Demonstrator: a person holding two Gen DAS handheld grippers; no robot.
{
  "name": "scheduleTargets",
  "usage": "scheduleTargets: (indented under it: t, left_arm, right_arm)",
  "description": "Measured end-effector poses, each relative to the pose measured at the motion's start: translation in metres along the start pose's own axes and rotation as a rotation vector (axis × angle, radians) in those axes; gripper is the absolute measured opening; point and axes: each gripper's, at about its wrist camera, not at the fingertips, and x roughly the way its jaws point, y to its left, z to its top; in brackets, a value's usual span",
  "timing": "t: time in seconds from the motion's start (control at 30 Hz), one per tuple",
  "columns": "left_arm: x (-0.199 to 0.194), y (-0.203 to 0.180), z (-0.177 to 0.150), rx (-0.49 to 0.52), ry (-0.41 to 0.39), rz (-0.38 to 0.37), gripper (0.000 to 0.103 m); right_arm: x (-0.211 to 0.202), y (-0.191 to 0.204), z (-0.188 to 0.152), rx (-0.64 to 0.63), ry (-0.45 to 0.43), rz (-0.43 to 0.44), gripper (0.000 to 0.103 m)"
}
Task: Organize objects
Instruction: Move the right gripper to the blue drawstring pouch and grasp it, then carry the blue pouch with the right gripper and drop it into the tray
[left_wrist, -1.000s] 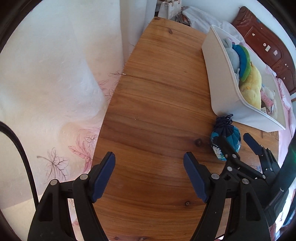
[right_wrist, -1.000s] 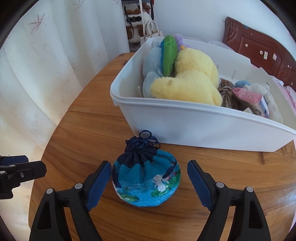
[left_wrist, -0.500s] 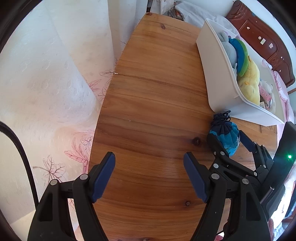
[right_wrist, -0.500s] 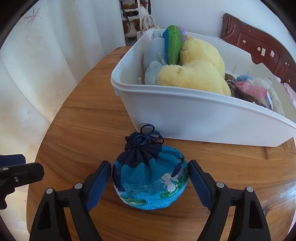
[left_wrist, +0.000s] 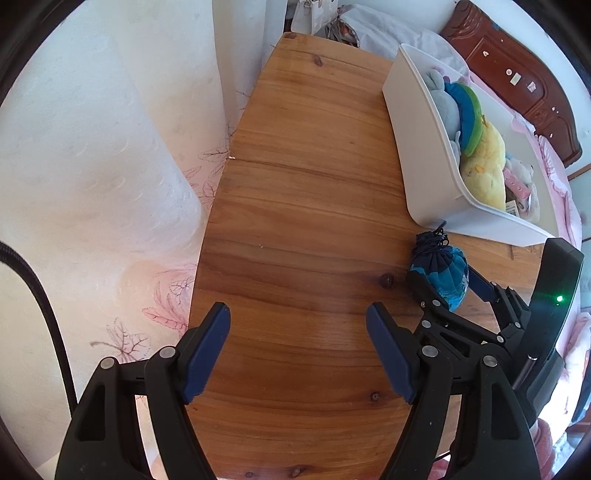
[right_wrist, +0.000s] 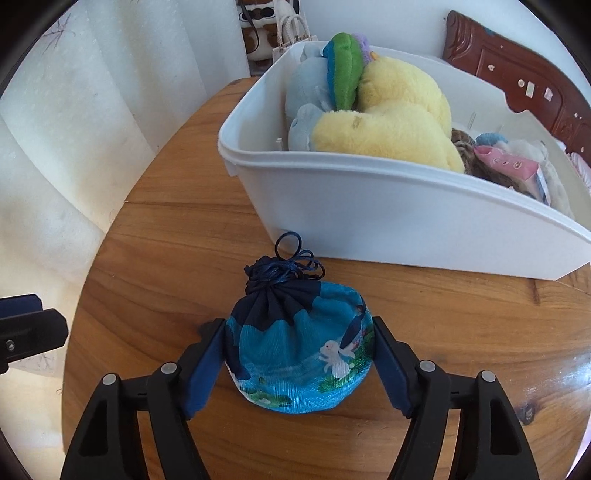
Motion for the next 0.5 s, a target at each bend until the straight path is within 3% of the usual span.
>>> scheduleTargets:
  t: [0.33,0.5]
  left_arm:
    - [-0.033,-0.003,-0.006,0.039,0.000,0.037,0.079]
    - [-0.059,0.003,-0.012,0.019,0.001,0.041,0.079]
  right_arm:
    - [-0.030,-0.002,-0.011,-0.031,0.082,0.062,0.073]
    - [-0.056,-0.003,-0.017,-0.072,0.103,0.045,0.073]
